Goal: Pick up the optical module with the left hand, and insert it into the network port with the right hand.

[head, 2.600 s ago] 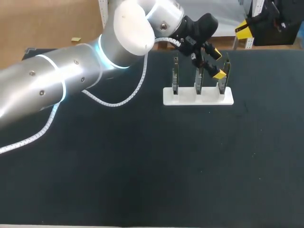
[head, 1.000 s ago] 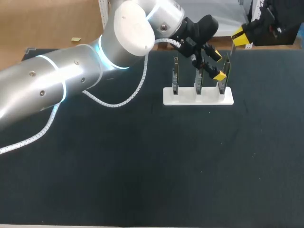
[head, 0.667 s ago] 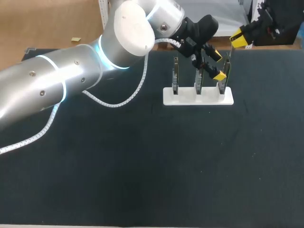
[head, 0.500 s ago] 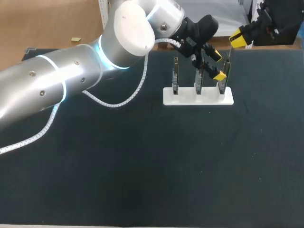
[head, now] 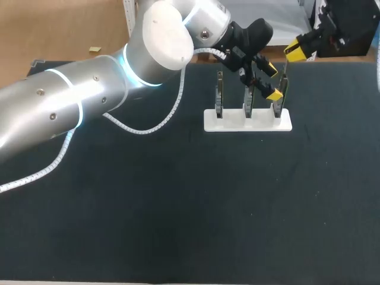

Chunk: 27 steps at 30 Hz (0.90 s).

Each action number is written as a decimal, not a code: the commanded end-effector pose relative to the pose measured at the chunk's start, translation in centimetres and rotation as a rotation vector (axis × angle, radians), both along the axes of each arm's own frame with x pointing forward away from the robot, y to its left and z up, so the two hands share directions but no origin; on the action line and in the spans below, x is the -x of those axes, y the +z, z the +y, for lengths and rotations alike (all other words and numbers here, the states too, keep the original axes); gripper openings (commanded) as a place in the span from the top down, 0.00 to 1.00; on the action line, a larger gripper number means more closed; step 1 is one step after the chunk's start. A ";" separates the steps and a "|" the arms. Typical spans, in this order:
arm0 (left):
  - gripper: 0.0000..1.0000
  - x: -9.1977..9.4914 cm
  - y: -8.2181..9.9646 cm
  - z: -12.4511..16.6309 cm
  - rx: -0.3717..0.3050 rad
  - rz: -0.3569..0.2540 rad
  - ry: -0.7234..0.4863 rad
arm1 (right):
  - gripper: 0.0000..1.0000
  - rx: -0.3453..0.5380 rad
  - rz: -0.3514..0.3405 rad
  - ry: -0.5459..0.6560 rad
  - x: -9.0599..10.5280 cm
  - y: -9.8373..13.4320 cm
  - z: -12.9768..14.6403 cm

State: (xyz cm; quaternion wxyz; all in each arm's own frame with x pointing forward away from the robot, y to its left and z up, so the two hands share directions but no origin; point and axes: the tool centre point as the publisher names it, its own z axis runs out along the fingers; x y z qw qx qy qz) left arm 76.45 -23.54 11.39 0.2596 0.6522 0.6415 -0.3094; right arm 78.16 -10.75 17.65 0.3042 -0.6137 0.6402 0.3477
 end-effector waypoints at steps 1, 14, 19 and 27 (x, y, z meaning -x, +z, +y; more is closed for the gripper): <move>0.00 -0.2 0.0 -0.1 -0.004 0.003 -0.003 | 1.00 -0.001 0.005 0.001 -0.3 -0.2 0.2; 0.00 -0.2 0.0 -0.1 -0.004 0.003 -0.003 | 1.00 0.006 0.014 -0.008 -0.2 -0.6 0.3; 0.00 -0.2 0.0 -0.1 -0.004 0.003 -0.003 | 1.00 0.014 0.012 -0.012 0.0 -0.8 0.2; 0.00 -0.2 0.0 -0.1 -0.004 0.003 -0.003 | 1.00 0.012 0.013 -0.023 0.1 -1.1 0.2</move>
